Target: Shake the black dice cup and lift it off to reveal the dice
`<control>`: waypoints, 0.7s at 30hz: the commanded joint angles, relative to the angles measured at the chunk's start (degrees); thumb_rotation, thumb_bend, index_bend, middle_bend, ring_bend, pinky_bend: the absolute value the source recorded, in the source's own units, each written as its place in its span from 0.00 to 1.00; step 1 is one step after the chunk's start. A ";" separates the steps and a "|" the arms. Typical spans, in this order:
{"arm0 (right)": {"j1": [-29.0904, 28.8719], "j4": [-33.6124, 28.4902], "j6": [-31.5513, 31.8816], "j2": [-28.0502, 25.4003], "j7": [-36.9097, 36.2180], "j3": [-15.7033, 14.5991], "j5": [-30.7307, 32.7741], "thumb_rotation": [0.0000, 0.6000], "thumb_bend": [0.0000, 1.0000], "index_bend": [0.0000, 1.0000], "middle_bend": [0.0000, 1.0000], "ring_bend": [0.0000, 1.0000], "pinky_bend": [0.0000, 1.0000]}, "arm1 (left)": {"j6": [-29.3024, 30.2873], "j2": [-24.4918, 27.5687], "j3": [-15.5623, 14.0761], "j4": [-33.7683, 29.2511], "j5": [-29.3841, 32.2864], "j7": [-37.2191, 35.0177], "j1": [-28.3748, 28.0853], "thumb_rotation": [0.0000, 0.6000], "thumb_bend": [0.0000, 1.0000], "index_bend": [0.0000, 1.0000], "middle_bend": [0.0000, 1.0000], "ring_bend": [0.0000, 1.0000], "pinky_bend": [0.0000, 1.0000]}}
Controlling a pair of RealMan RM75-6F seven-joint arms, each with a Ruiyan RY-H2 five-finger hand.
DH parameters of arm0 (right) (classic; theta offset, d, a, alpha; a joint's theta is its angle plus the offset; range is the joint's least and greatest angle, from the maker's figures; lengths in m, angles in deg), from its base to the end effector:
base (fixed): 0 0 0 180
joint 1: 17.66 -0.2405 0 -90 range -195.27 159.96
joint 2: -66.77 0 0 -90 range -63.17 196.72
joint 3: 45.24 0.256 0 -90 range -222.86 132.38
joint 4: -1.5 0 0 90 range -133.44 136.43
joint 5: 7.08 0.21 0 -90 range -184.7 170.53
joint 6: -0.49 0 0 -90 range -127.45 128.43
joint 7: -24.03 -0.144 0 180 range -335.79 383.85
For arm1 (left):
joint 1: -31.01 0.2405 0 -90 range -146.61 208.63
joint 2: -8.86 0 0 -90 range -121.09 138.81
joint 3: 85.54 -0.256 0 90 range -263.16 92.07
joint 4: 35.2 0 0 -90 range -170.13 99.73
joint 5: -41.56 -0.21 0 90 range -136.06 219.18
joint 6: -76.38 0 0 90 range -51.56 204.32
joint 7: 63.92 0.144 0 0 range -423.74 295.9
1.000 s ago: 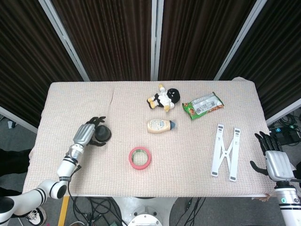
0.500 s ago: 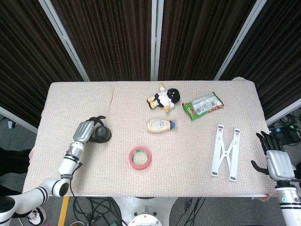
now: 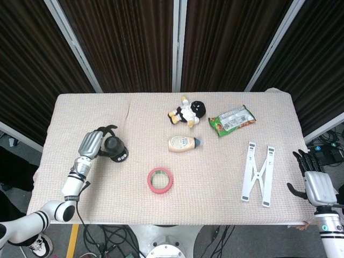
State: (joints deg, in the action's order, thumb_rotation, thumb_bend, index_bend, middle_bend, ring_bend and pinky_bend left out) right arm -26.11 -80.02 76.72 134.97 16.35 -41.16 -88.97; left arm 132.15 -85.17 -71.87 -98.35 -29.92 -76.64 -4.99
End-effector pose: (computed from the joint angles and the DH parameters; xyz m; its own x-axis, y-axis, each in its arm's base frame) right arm -0.3472 -0.2084 0.1443 0.3646 -0.0921 0.9266 -0.9287 0.0359 0.3690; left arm -0.2298 0.3734 0.0024 0.0960 0.2104 0.9729 0.9884 -0.1355 -0.0682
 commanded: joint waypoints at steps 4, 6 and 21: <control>-0.04 -0.11 -0.03 0.03 0.26 0.00 0.02 1.00 0.16 0.00 0.00 0.00 0.00 | -0.70 -1.41 1.55 5.89 3.32 2.89 -0.65 1.00 0.19 0.22 0.42 0.26 0.34; -0.05 -0.19 0.01 0.00 0.31 -0.04 -0.10 1.00 0.16 0.00 0.00 0.00 0.00 | -2.05 -2.34 1.32 9.22 3.70 2.93 -1.12 1.00 0.19 0.22 0.41 0.26 0.34; 0.41 -1.01 1.05 -0.66 0.50 -0.51 -1.08 1.00 0.15 0.00 0.00 0.00 0.00 | -1.88 -4.20 -1.04 17.11 -0.99 -5.68 -0.89 1.00 0.02 0.13 0.25 0.12 0.21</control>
State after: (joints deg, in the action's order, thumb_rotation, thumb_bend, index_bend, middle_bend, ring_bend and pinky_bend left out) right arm -25.73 -81.01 77.74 134.33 16.87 -41.68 -90.03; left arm 129.24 -89.69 -72.79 -80.93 -30.33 -81.94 -6.14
